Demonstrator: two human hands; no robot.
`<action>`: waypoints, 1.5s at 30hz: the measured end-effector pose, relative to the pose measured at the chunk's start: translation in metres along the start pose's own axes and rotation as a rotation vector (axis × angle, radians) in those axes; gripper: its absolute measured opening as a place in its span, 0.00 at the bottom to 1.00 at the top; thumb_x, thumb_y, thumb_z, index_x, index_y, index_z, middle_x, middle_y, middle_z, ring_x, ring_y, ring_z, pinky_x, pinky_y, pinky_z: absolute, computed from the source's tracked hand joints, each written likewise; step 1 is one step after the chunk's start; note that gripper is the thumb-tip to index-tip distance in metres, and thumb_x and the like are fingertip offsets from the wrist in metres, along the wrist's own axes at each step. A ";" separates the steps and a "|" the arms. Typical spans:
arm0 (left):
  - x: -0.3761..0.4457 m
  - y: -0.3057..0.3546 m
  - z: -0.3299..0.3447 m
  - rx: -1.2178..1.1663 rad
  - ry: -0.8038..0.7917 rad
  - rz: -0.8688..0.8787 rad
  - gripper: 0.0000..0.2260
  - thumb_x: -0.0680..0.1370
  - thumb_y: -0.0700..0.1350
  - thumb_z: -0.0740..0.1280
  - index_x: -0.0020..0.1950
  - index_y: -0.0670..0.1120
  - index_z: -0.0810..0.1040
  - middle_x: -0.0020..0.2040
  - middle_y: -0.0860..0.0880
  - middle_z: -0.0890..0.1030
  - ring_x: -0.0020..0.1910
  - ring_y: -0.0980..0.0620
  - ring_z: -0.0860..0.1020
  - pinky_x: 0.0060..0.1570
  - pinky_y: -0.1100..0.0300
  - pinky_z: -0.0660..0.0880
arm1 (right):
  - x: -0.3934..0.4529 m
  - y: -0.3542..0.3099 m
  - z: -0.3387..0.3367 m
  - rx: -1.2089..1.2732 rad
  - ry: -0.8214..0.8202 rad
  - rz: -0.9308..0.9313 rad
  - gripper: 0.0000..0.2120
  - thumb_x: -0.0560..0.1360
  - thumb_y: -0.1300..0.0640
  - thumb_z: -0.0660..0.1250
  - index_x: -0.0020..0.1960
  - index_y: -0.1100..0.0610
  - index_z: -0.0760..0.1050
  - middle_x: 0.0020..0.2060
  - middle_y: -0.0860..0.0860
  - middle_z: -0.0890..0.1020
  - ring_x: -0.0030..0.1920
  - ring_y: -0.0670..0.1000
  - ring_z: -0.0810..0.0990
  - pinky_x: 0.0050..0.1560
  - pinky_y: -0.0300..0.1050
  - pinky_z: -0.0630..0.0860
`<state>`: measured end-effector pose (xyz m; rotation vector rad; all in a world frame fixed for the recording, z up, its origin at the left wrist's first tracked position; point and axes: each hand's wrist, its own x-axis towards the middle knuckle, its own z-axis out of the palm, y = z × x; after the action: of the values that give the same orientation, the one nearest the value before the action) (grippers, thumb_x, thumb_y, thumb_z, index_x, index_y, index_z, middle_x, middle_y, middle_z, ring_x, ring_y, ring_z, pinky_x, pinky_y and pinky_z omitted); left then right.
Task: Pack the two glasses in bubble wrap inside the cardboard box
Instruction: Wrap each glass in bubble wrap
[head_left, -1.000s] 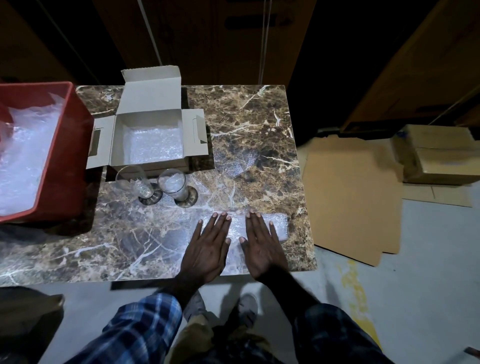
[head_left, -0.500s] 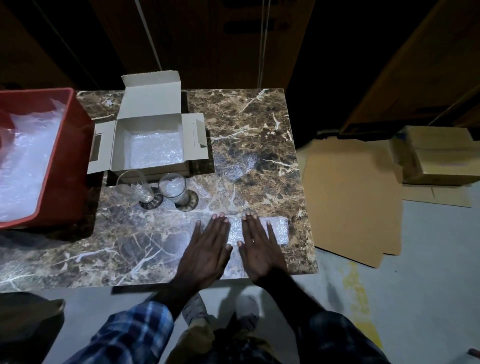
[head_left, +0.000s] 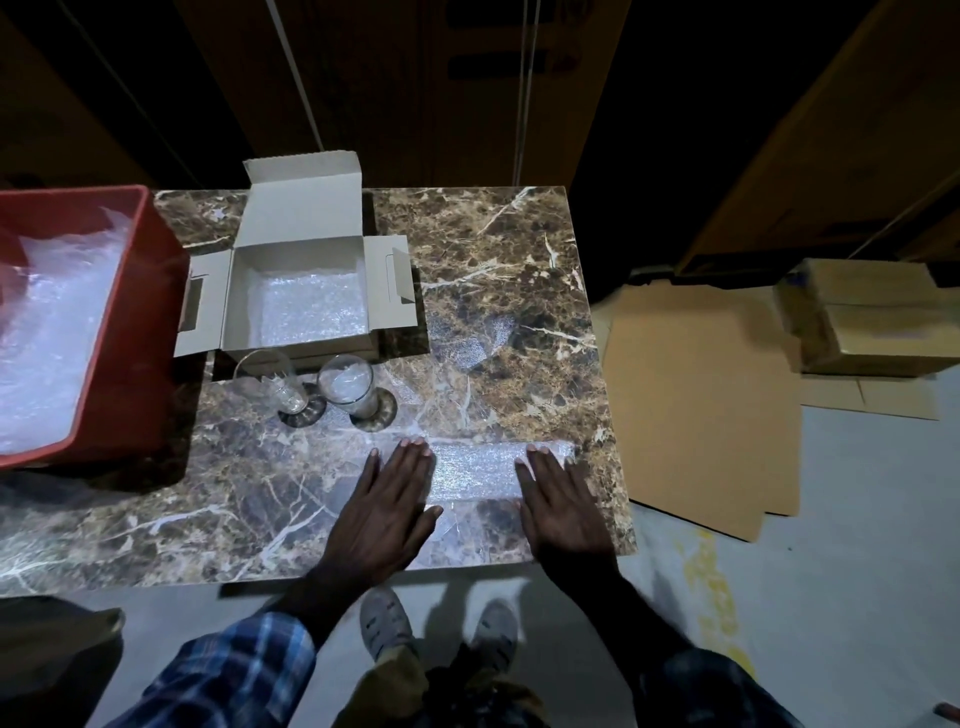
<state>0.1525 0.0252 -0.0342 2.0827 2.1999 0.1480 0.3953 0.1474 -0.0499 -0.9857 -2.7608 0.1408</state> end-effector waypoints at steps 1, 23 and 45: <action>0.004 0.004 0.000 0.006 0.021 0.038 0.29 0.84 0.57 0.54 0.79 0.40 0.62 0.80 0.42 0.61 0.81 0.46 0.54 0.78 0.43 0.50 | 0.002 -0.002 0.002 0.004 0.045 -0.057 0.20 0.82 0.57 0.60 0.69 0.65 0.74 0.70 0.63 0.73 0.70 0.61 0.73 0.76 0.58 0.62; -0.008 -0.024 -0.024 -0.156 0.319 0.117 0.14 0.83 0.47 0.59 0.49 0.42 0.82 0.46 0.45 0.84 0.47 0.46 0.81 0.60 0.51 0.69 | 0.027 -0.022 -0.008 0.383 0.046 0.051 0.13 0.79 0.59 0.62 0.58 0.61 0.81 0.56 0.57 0.84 0.57 0.57 0.80 0.61 0.51 0.75; 0.018 -0.044 -0.032 -0.536 0.154 -0.615 0.10 0.78 0.53 0.69 0.44 0.47 0.82 0.39 0.46 0.81 0.49 0.39 0.78 0.54 0.43 0.73 | 0.050 0.000 -0.030 0.302 -0.076 0.689 0.15 0.79 0.48 0.66 0.40 0.57 0.81 0.43 0.56 0.82 0.51 0.60 0.74 0.52 0.54 0.68</action>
<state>0.1029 0.0408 -0.0088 1.1067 2.4162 0.7543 0.3640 0.1797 -0.0124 -1.8042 -2.2361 0.6797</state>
